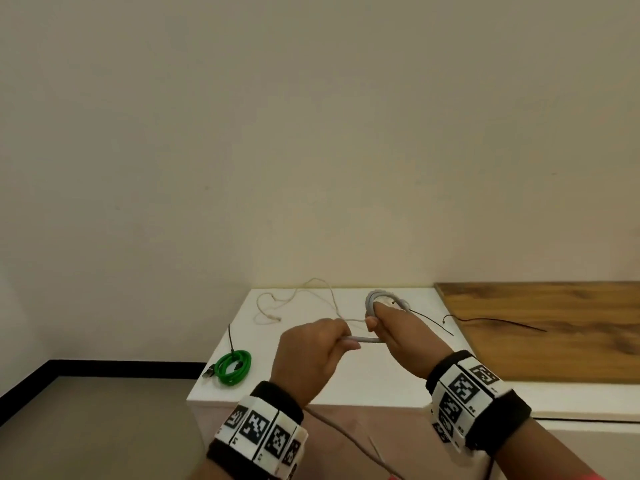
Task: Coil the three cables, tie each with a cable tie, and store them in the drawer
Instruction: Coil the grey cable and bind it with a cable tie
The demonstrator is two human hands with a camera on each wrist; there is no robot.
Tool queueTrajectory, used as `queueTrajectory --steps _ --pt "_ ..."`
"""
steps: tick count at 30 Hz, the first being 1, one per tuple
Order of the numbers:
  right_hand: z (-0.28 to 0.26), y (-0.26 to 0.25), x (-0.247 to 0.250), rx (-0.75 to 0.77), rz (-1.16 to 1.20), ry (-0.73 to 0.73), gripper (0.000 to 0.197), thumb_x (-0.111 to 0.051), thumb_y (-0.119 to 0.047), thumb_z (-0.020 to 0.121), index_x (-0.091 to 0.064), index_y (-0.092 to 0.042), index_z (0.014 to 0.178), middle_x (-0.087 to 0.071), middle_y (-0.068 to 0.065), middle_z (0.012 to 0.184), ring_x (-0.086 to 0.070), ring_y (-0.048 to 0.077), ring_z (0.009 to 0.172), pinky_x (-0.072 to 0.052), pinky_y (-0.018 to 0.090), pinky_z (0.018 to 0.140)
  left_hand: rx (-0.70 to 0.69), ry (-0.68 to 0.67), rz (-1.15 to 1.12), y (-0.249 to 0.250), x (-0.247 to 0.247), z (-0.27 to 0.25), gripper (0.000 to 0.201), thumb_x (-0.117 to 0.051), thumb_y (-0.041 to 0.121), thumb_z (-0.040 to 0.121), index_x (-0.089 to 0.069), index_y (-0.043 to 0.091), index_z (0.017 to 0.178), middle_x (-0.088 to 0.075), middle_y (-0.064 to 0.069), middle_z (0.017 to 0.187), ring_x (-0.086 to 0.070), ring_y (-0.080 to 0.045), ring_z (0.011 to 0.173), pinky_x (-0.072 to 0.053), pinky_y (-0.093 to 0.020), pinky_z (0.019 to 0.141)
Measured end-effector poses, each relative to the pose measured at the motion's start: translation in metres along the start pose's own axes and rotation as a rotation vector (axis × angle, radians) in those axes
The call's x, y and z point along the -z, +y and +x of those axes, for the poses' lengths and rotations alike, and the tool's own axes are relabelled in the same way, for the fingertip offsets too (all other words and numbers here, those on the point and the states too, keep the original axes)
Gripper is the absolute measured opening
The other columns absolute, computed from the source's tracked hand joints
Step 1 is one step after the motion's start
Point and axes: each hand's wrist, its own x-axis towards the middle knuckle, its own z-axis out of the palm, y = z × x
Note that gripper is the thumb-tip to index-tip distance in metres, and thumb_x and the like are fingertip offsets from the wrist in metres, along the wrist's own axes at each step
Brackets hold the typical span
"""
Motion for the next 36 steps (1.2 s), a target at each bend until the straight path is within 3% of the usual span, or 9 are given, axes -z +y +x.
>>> queueTrajectory --steps 3,6,9,12,16,22,27,31,36 --pt "-0.004 -0.002 0.0 -0.01 0.011 -0.139 0.031 -0.031 -0.034 0.097 -0.043 -0.018 0.073 -0.05 0.003 0.077 -0.049 0.016 0.072 -0.043 0.036 0.076 0.112 0.036 -0.085 -0.007 0.004 0.002 0.042 -0.044 0.06 0.076 -0.057 0.022 0.065 -0.056 0.006 0.053 -0.042 -0.005 0.048 -0.026 -0.016 0.045" --pt "-0.004 -0.009 0.001 -0.073 0.153 -0.231 0.039 -0.037 -0.038 0.095 -0.046 -0.022 0.061 -0.05 -0.003 0.062 -0.045 0.005 0.054 -0.041 0.022 0.056 0.227 0.059 -0.188 -0.011 0.006 0.009 0.042 -0.049 0.062 0.071 -0.057 0.022 0.064 -0.049 0.01 0.051 -0.042 -0.005 0.05 -0.029 -0.019 0.048" --pt "-0.002 -0.014 0.009 -0.191 0.592 -0.167 0.046 -0.042 -0.033 0.095 -0.042 -0.014 0.052 -0.034 -0.006 0.044 -0.032 0.007 0.036 -0.029 0.017 0.039 0.337 0.128 -0.433 -0.02 0.006 0.012 0.025 -0.066 0.041 0.076 -0.057 0.024 0.06 -0.046 0.01 0.045 -0.039 -0.006 0.047 -0.028 -0.016 0.048" --pt "-0.001 -0.012 0.017 -0.283 0.911 -0.159 0.049 -0.04 -0.033 0.094 -0.042 -0.013 0.049 -0.025 -0.008 0.037 -0.021 0.008 0.033 -0.02 0.019 0.039 0.398 0.115 -0.633 -0.025 0.0 0.008 0.02 -0.063 0.021 0.083 -0.061 0.015 0.064 -0.043 0.009 0.049 -0.035 -0.004 0.048 -0.028 -0.014 0.048" --pt "0.001 -0.005 0.02 -0.383 1.26 -0.138 0.041 -0.035 -0.027 0.085 -0.042 -0.016 0.046 -0.026 -0.009 0.033 -0.02 0.007 0.029 -0.019 0.018 0.036 0.453 0.029 -0.762 -0.022 -0.02 -0.011 0.025 -0.05 0.018 0.092 -0.063 0.024 0.071 -0.039 0.013 0.046 -0.03 -0.005 0.046 -0.026 -0.017 0.047" --pt "0.001 0.002 0.029 -0.31 1.758 -0.004 0.018 -0.061 -0.028 0.057 -0.05 -0.015 0.05 -0.034 -0.006 0.035 -0.032 0.008 0.029 -0.033 0.021 0.034 0.46 -0.154 -0.742 -0.009 -0.041 -0.037 0.023 -0.043 0.029 0.09 -0.065 0.023 0.094 -0.042 0.013 0.042 -0.036 -0.003 0.044 -0.03 -0.014 0.05" --pt "0.003 -0.012 0.017 -0.206 1.82 0.058 0.034 -0.038 -0.031 0.084 -0.057 -0.014 0.062 -0.043 -0.004 0.048 -0.042 0.011 0.043 -0.046 0.023 0.047 0.378 -0.226 -0.514 0.004 -0.045 -0.035 0.029 -0.041 0.022 0.095 -0.056 0.024 0.121 -0.058 0.01 0.063 -0.05 -0.001 0.06 -0.041 -0.022 0.068" --pt "0.003 -0.021 0.005 -0.118 1.691 0.116 0.027 -0.034 -0.03 0.089 -0.052 -0.012 0.078 -0.047 -0.002 0.058 -0.049 0.012 0.054 -0.048 0.022 0.057 0.259 -0.411 -0.289 0.024 -0.043 -0.034 0.045 -0.034 0.018 0.097 -0.026 0.023 0.141 -0.065 -0.016 0.108 -0.06 -0.03 0.094 -0.045 -0.035 0.082" --pt "0.001 -0.02 -0.016 -0.077 1.078 0.207 0.019 -0.044 -0.028 0.086 -0.05 -0.012 0.079 -0.05 -0.006 0.061 -0.048 0.007 0.059 -0.042 0.017 0.059 0.238 -0.425 -0.236 0.037 -0.038 -0.033 0.038 -0.034 0.017 0.097 -0.034 0.018 0.135 -0.065 -0.018 0.101 -0.058 -0.034 0.088 -0.041 -0.035 0.072"
